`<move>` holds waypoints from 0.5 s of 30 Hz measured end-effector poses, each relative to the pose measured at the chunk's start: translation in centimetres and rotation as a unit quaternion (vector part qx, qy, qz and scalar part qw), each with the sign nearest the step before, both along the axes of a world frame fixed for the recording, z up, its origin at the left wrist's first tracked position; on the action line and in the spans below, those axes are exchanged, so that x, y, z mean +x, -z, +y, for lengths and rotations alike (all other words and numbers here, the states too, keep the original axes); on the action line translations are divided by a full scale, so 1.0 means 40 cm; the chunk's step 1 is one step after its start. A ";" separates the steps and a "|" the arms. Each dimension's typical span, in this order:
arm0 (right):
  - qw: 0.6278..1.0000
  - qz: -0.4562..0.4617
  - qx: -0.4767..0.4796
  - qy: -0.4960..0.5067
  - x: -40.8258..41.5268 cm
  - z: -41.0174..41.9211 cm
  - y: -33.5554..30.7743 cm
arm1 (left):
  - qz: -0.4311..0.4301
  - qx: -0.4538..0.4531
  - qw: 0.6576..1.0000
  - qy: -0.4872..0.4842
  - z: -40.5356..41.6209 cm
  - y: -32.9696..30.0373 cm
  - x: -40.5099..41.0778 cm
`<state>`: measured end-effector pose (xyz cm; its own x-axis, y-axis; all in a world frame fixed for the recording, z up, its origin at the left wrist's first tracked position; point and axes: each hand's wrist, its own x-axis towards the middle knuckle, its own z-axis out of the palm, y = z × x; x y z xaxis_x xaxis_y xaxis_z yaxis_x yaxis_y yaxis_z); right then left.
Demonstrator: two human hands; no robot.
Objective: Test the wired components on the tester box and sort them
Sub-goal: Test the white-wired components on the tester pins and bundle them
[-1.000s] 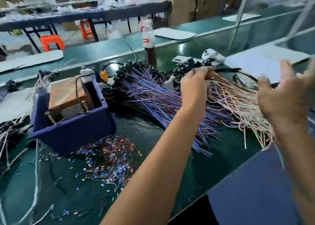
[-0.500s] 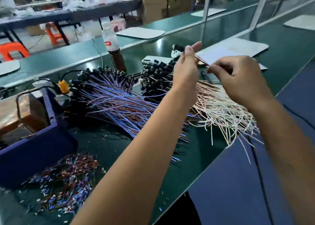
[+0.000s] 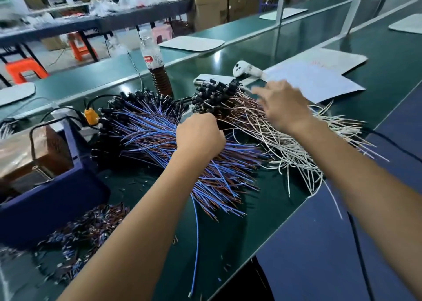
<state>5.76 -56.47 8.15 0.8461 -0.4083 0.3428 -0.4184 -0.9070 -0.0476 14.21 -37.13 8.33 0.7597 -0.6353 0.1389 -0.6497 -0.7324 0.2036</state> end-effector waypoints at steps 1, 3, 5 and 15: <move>0.997 0.076 0.028 -0.001 0.002 0.001 0.035 | 0.006 0.008 1.000 0.006 0.007 -0.002 0.003; 0.986 0.145 0.088 0.001 0.001 -0.005 0.079 | 0.007 0.023 1.000 0.012 0.015 -0.005 0.003; 0.981 0.163 0.102 0.005 0.002 -0.013 0.092 | -0.003 0.024 1.000 0.016 0.019 -0.004 -0.006; 0.985 -0.139 0.100 -0.001 0.011 0.135 -0.004 | -0.033 -0.193 0.980 0.035 0.077 0.006 -0.049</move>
<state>6.20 -51.06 8.31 0.7310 -0.4904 0.4746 -0.3626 -0.8682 -0.3386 12.24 -34.06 8.09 0.6981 -0.5754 0.4261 -0.7160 -0.5628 0.4131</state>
